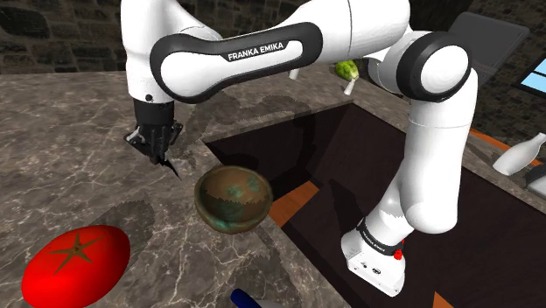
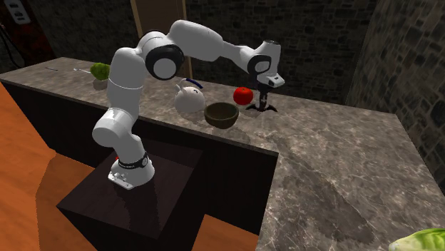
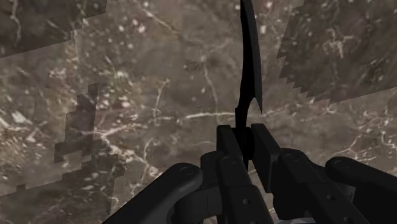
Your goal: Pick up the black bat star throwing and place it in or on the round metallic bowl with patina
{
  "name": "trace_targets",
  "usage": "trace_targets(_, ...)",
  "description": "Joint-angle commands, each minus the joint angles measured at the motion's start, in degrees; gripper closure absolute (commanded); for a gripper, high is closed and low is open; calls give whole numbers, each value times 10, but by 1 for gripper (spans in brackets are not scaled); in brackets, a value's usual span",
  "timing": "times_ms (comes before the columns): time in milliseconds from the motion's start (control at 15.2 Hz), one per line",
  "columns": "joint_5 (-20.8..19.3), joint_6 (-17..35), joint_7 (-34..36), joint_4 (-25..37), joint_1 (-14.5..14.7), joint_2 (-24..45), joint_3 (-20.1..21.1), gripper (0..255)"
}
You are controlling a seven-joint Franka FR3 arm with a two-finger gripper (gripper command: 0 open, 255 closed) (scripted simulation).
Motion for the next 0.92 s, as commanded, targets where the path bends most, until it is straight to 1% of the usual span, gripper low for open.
trace_targets(0,3,-11,-2,5,-2,-7,1,255)
trace_targets(858,13,-103,-7,81,1,-25,7,255)
